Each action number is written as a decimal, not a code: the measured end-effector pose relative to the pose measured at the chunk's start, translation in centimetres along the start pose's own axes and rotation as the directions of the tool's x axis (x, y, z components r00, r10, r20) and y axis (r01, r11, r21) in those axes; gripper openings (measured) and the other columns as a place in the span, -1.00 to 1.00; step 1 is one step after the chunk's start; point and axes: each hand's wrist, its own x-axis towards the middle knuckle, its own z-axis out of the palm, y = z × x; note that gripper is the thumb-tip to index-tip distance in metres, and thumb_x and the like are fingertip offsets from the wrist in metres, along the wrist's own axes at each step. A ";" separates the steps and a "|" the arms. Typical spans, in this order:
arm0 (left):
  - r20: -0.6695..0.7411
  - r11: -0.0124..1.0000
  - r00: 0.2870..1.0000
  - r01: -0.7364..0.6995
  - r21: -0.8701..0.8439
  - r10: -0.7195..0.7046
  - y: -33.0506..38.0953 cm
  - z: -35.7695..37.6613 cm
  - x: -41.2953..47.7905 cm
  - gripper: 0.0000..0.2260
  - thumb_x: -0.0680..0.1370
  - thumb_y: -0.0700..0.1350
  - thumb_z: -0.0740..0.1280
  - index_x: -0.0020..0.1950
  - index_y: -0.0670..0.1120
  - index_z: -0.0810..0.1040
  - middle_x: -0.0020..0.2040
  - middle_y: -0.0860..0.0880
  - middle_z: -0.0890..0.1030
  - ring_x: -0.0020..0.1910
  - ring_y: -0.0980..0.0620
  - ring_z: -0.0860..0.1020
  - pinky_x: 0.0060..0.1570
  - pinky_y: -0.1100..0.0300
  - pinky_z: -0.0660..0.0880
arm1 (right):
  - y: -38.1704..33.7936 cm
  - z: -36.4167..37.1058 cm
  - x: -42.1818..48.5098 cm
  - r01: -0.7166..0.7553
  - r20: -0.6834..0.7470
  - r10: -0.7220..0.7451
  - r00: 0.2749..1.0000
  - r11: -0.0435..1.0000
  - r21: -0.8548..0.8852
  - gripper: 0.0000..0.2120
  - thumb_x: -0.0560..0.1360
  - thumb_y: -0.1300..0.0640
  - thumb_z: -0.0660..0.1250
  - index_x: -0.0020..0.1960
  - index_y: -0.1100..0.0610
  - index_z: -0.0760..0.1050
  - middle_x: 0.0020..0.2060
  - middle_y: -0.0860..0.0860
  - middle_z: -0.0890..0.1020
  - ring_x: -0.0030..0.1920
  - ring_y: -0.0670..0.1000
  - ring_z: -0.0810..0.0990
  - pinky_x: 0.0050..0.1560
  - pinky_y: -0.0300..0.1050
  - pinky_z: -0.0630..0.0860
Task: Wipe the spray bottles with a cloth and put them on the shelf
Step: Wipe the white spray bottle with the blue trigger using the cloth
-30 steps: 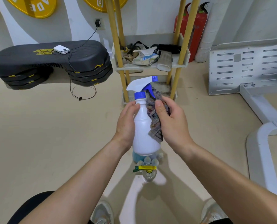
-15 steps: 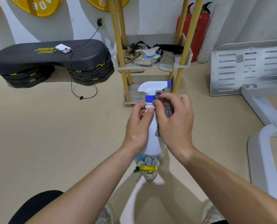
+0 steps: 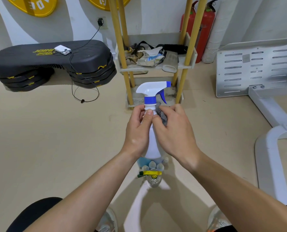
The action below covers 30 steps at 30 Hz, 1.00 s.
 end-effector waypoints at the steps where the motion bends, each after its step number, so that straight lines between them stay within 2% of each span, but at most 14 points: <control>1: -0.007 1.000 1.000 -0.006 0.013 0.006 0.0 -0.1 0.0 -0.84 0.57 0.03 0.27 0.10 0.03 0.53 -0.05 0.08 0.67 -0.06 0.10 0.61 -0.04 0.18 0.52 | 0.2 -0.2 0.1 0.003 0.025 -0.003 1.000 1.000 0.019 -0.75 0.58 -0.02 0.21 0.11 0.04 0.59 -0.04 -0.02 0.45 0.03 -0.02 0.50 0.10 -0.03 0.49; 3: -0.026 0.999 1.000 -0.017 0.039 0.018 0.0 -0.4 0.1 -0.82 0.55 0.04 0.27 0.09 0.03 0.54 -0.04 0.05 0.66 -0.06 0.08 0.60 -0.02 0.14 0.53 | 0.4 -0.5 0.3 0.012 0.075 -0.017 0.997 0.998 0.069 -0.79 0.57 0.06 0.21 0.07 0.04 0.60 -0.06 -0.03 0.44 -0.03 -0.09 0.48 0.03 -0.14 0.45; 6: -0.122 0.997 0.992 -0.023 0.076 0.032 0.3 -0.7 0.6 -0.81 0.53 0.06 0.26 0.06 0.02 0.55 -0.05 0.05 0.65 -0.07 0.08 0.59 0.01 0.08 0.52 | 0.8 -0.4 0.4 0.002 0.122 -0.021 0.992 0.989 0.151 -0.71 0.58 0.12 0.19 0.21 0.00 0.60 0.04 -0.04 0.48 0.04 -0.22 0.44 -0.02 -0.44 0.35; 7: -0.169 0.997 0.985 -0.027 0.074 0.039 0.4 -0.9 0.9 -0.82 0.54 0.06 0.27 0.04 0.02 0.56 -0.07 0.06 0.64 -0.09 0.08 0.58 0.01 0.07 0.52 | 0.8 -0.2 0.2 -0.005 0.125 -0.019 0.992 0.981 0.194 -0.69 0.59 0.14 0.19 0.25 -0.01 0.57 0.07 -0.05 0.49 0.06 -0.24 0.43 0.00 -0.47 0.33; 10: -0.284 0.998 0.957 -0.044 0.043 0.054 0.9 -1.5 1.9 -0.88 0.64 -0.03 0.28 0.01 -0.06 0.54 -0.15 0.09 0.58 -0.16 0.12 0.52 -0.04 0.10 0.46 | 0.7 0.4 -0.3 -0.042 0.124 0.000 0.992 0.942 0.334 -0.74 0.64 0.20 0.14 0.18 -0.08 0.50 0.03 -0.18 0.50 0.10 -0.18 0.42 0.01 -0.46 0.31; 12: -0.318 0.998 0.946 -0.063 0.024 0.067 1.2 -1.8 2.4 -0.86 0.64 -0.04 0.27 0.01 -0.09 0.52 -0.17 0.09 0.55 -0.18 0.11 0.48 -0.06 0.13 0.42 | 0.8 1.2 -0.5 -0.094 0.124 0.043 0.991 0.892 0.442 -0.73 0.66 0.15 0.12 0.19 -0.18 0.46 0.13 -0.16 0.54 0.15 -0.19 0.45 0.08 -0.49 0.31; 15: -0.342 0.998 0.938 -0.061 0.006 0.060 1.9 -1.7 2.7 -0.76 0.54 0.07 0.26 0.03 -0.07 0.54 -0.12 0.06 0.56 -0.11 0.06 0.50 -0.03 0.12 0.44 | 0.9 2.6 -0.5 -0.184 0.131 0.130 0.983 0.753 0.631 -0.64 0.58 -0.05 0.13 0.33 -0.17 0.47 0.33 -0.06 0.54 0.33 -0.10 0.50 0.33 -0.18 0.41; 16: -0.344 0.998 0.937 -0.059 -0.005 0.054 2.1 -1.6 2.7 -0.75 0.53 0.09 0.26 0.04 -0.06 0.54 -0.10 0.05 0.57 -0.09 0.05 0.51 0.00 0.08 0.45 | 0.8 2.8 -0.4 -0.205 0.130 0.160 0.979 0.703 0.681 -0.63 0.59 -0.05 0.14 0.37 -0.13 0.47 0.33 -0.05 0.55 0.32 -0.08 0.52 0.33 -0.15 0.44; 18: -0.333 0.999 0.942 -0.046 -0.020 0.036 2.5 -1.3 2.7 -0.74 0.51 0.10 0.27 0.02 -0.05 0.55 -0.09 0.03 0.57 -0.08 0.03 0.52 0.01 0.05 0.46 | 0.6 2.8 -0.1 -0.209 0.107 0.196 0.975 0.635 0.744 -0.73 0.68 0.07 0.14 0.34 -0.07 0.47 0.23 -0.08 0.60 0.20 -0.17 0.58 0.18 -0.27 0.48; 20: -0.284 1.000 0.959 -0.006 -0.010 0.003 2.7 -1.1 2.5 -0.74 0.45 0.12 0.34 -0.03 -0.05 0.56 -0.15 0.02 0.59 -0.14 0.02 0.55 -0.05 0.03 0.50 | 0.1 2.3 0.2 -0.168 0.064 0.187 0.980 0.613 0.772 -0.72 0.71 0.18 0.12 0.32 -0.04 0.48 0.16 -0.12 0.61 0.10 -0.25 0.59 0.09 -0.34 0.46; 22: -0.212 0.999 0.976 0.052 -0.017 -0.054 2.8 -1.1 2.4 -0.74 0.39 0.09 0.41 -0.05 -0.05 0.59 -0.14 -0.07 0.66 -0.15 -0.04 0.61 -0.05 -0.04 0.57 | -0.2 2.0 0.5 -0.113 0.023 0.156 0.987 0.601 0.791 -0.69 0.70 0.23 0.11 0.35 0.03 0.49 0.17 -0.09 0.61 0.08 -0.25 0.59 0.07 -0.36 0.46; 24: -0.171 0.992 0.979 0.102 -0.079 -0.114 2.7 -1.2 2.4 -0.80 0.37 0.01 0.43 -0.09 -0.06 0.59 -0.13 -0.16 0.67 -0.15 -0.09 0.64 -0.06 -0.05 0.58 | -0.5 1.9 0.6 -0.045 -0.011 0.088 0.996 0.608 0.793 -0.69 0.70 0.25 0.09 0.36 0.07 0.48 0.18 -0.06 0.61 0.12 -0.25 0.60 0.09 -0.37 0.47; 27: -0.211 0.972 0.956 0.171 -0.160 -0.203 2.7 -1.1 2.5 -0.81 0.40 -0.04 0.41 -0.06 -0.09 0.59 -0.19 -0.10 0.66 -0.21 -0.07 0.63 -0.12 0.05 0.55 | -0.3 2.4 0.6 0.098 -0.101 -0.043 0.994 0.752 0.651 -0.67 0.68 0.09 0.07 0.37 -0.02 0.46 0.26 -0.04 0.57 0.28 -0.20 0.52 0.27 -0.30 0.40; 30: -0.248 0.944 0.930 0.209 -0.256 -0.273 2.9 -1.0 2.8 -0.91 0.51 -0.09 0.39 -0.16 -0.08 0.61 -0.23 -0.10 0.66 -0.25 -0.09 0.62 -0.14 0.04 0.54 | 0.3 3.0 0.5 0.195 -0.189 -0.116 0.975 0.855 0.480 -0.63 0.68 0.08 0.05 0.44 0.05 0.41 0.27 -0.02 0.52 0.26 -0.30 0.44 0.25 -0.44 0.31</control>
